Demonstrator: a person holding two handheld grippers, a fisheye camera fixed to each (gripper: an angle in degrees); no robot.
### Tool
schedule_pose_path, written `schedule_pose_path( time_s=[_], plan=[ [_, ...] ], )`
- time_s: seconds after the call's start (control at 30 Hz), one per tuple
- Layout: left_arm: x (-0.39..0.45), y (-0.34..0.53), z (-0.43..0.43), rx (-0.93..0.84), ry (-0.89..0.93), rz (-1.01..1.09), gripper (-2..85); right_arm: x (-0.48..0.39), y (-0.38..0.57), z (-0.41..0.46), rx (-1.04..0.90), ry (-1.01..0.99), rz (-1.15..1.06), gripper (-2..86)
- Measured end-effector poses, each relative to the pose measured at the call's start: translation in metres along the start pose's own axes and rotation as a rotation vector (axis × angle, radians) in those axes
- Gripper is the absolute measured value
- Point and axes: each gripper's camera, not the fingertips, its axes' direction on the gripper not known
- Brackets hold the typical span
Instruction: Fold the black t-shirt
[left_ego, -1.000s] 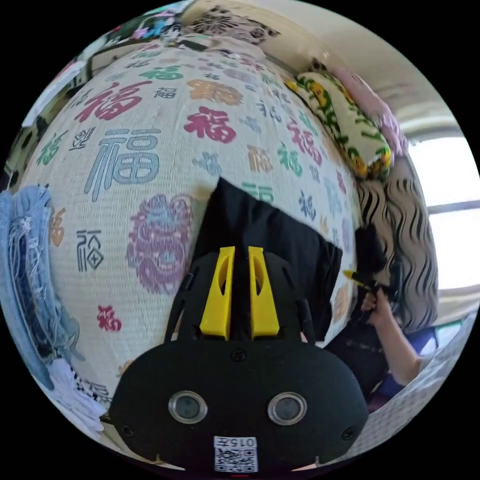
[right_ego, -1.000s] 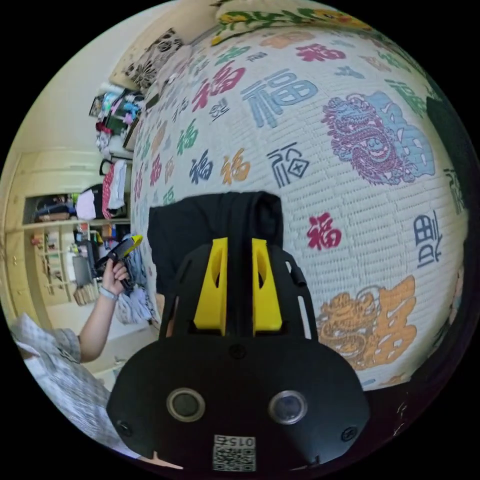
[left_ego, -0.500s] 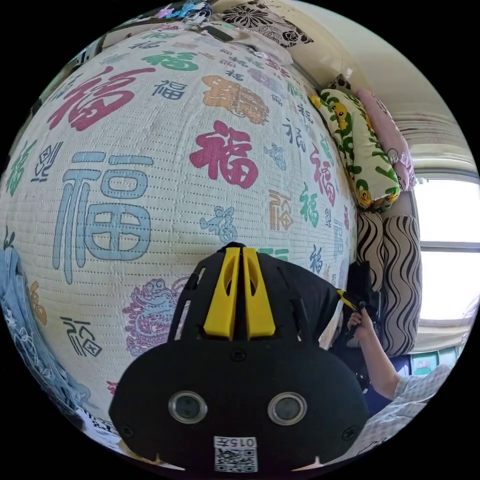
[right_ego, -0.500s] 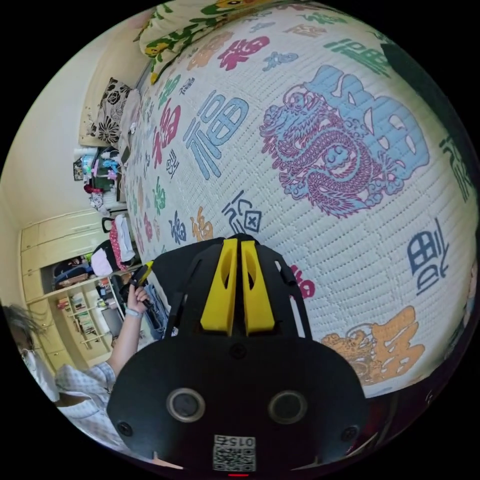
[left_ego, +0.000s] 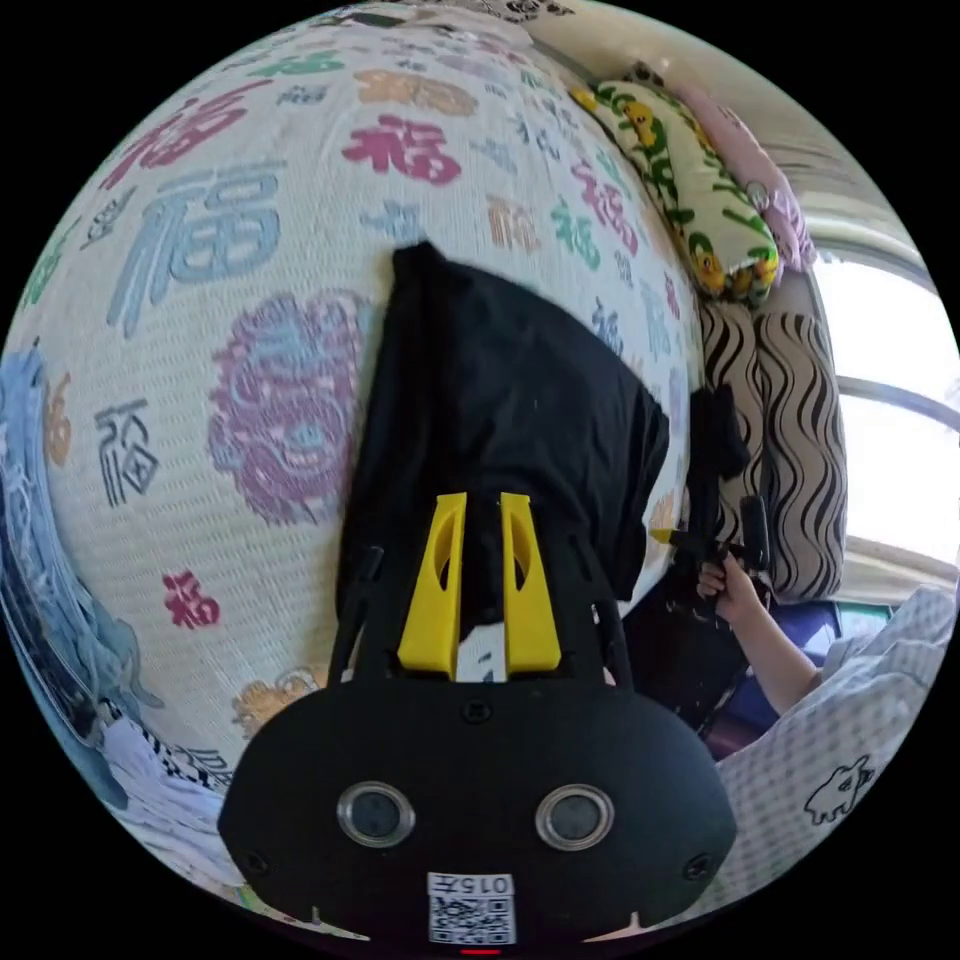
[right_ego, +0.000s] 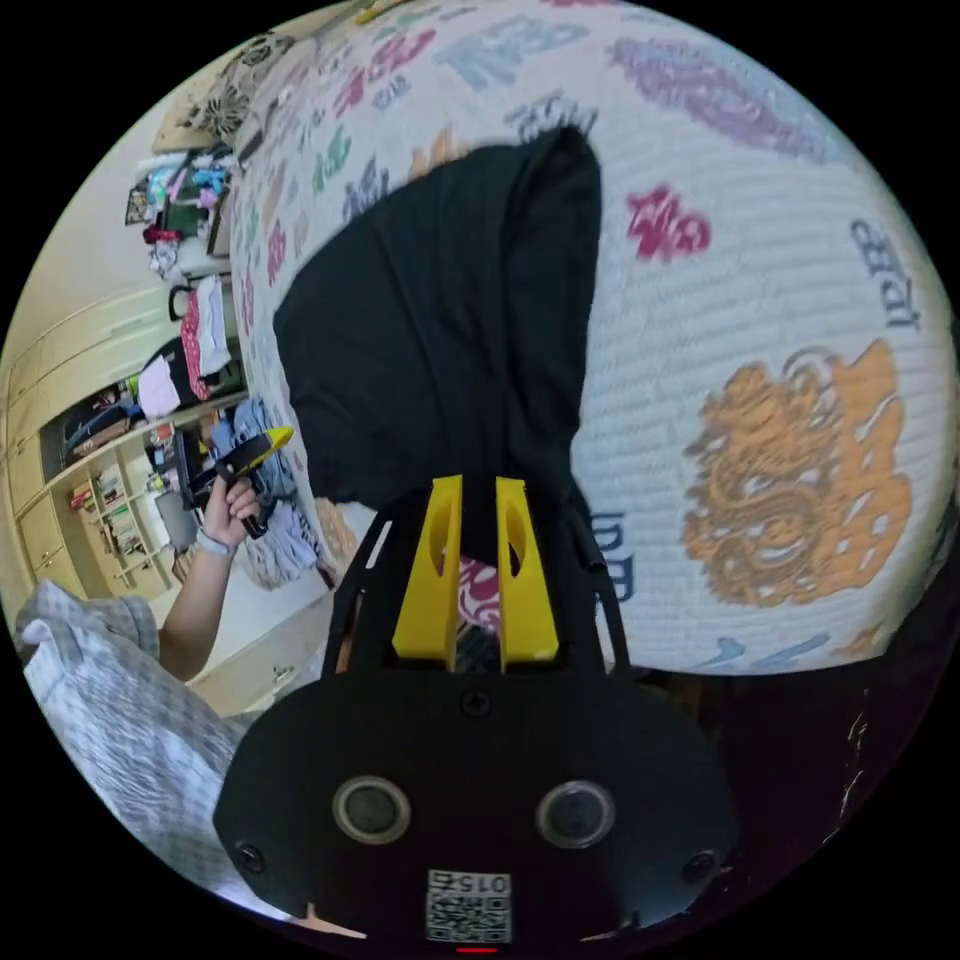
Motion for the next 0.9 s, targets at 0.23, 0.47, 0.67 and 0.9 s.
schedule_pose_path(
  time_s=[0.23,0.47,0.67,0.9],
  plan=[
    [0.0,0.042,0.014,-0.072,0.026,-0.017,0.9,-0.024,-0.01,0.021,-0.078,-0.051,0.014,-0.6],
    [-0.001,0.072,0.008,-0.075,-0.06,-0.013,0.5,-0.048,-0.029,0.019,-0.129,0.056,-0.003,-0.1],
    [-0.004,0.1,0.012,-0.054,-0.083,-0.102,3.9,-0.116,-0.057,-0.007,-0.102,0.254,-0.063,5.6],
    [-0.017,0.17,-0.031,0.106,-0.125,-0.204,6.6,-0.295,-0.162,-0.037,0.006,0.294,-0.504,7.1]
  ],
)
